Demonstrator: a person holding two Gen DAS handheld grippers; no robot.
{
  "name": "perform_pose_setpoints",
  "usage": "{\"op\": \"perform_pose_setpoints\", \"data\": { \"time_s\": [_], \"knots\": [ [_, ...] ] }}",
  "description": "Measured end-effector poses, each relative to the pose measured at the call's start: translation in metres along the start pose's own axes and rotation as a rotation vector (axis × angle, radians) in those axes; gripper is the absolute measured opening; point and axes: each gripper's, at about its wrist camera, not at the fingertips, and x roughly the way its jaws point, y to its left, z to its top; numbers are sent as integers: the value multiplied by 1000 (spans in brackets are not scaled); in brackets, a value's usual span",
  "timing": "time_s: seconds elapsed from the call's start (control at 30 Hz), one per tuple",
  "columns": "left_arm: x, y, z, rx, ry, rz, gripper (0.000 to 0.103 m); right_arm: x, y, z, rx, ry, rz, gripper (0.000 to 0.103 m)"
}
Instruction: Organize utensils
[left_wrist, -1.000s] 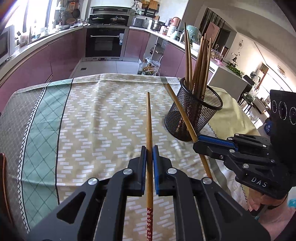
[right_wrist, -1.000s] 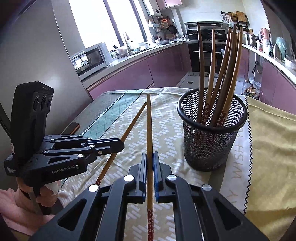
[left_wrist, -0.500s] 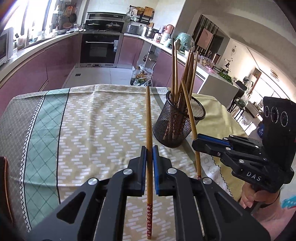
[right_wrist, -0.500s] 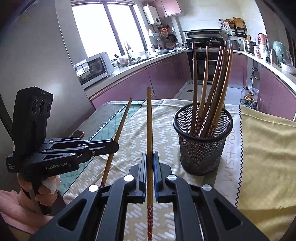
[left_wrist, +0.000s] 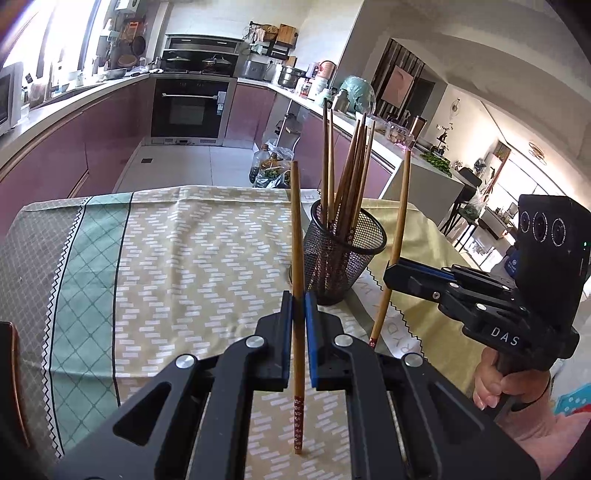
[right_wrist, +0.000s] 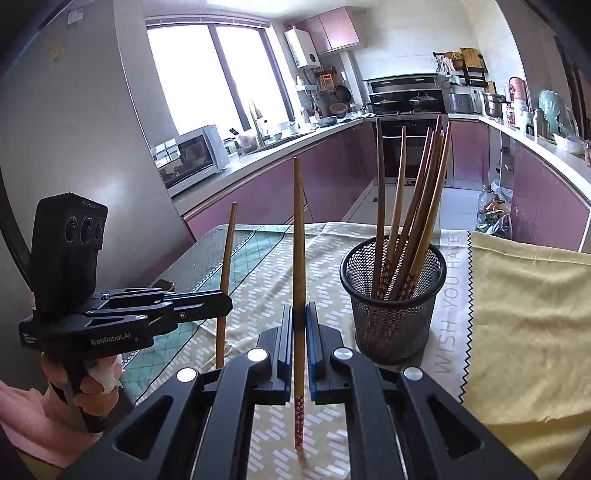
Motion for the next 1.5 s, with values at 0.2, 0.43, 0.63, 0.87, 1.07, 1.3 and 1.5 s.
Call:
{"op": "perform_pose_setpoints", "data": {
  "time_s": [0.2,0.43,0.63,0.87,1.07,1.3,1.5],
  "knots": [
    [-1,-3,1,7,-10,-5,7,-3,2,2,2,-15,5,6],
    [-3,-7,5,11,-30,-10,7,-6,1,5,1,-33,4,6],
    [-4,-9,7,11,-39,-16,7,-8,0,8,-2,-48,3,6],
    [-5,-9,10,13,-48,-20,7,-13,-2,12,-6,-66,-7,6],
    [-6,-12,13,18,-55,-23,7,-19,-5,15,-6,-83,-18,6],
    [-10,-15,17,24,-69,-24,7,-24,-9,16,-9,-97,-28,6],
    [-8,-17,20,27,-75,-23,7,-26,-9,16,-11,-104,-33,6]
  ]
}}
